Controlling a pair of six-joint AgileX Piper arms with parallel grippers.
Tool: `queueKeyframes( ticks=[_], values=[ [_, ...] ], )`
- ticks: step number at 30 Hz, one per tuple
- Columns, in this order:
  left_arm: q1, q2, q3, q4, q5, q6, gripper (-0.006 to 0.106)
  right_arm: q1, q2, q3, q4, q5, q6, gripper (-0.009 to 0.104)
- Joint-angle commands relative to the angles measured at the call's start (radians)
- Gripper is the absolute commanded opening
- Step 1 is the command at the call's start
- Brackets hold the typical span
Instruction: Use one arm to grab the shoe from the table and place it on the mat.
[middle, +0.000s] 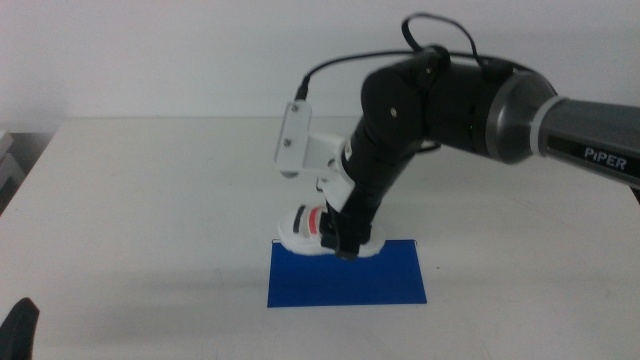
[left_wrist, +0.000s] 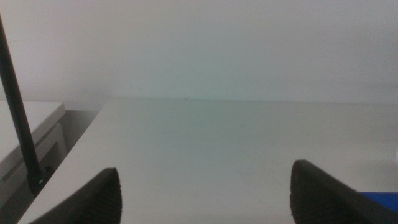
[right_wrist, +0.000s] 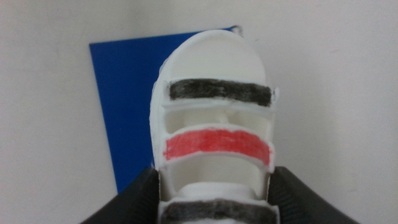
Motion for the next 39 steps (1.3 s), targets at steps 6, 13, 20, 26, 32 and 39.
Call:
queueKeyframes(
  ticks=[6,13,20,26,32,39],
  values=[
    [-0.003,-0.014,0.009,0.000,-0.076,-0.007,0.092,-0.048,-0.032,0.052,0.048,-0.115,-0.066,-0.004],
    [-0.003,-0.014,0.009,0.000,-0.076,-0.007,0.092,-0.047,0.021,0.052,0.056,-0.123,-0.066,-0.004],
    [-0.003,-0.014,0.009,0.000,-0.076,-0.007,0.092,-0.047,0.043,0.052,0.056,-0.124,-0.066,-0.004],
    [-0.003,-0.014,0.009,0.000,-0.076,-0.007,0.092,-0.047,0.053,0.052,0.061,-0.101,-0.057,0.011],
    [-0.003,-0.014,0.009,0.000,-0.076,-0.005,0.092,-0.047,0.054,0.052,0.064,-0.098,-0.042,0.061],
    [-0.003,-0.014,0.009,0.000,-0.076,-0.005,0.092,-0.087,-0.045,0.137,0.086,-0.219,0.036,0.092]
  ],
)
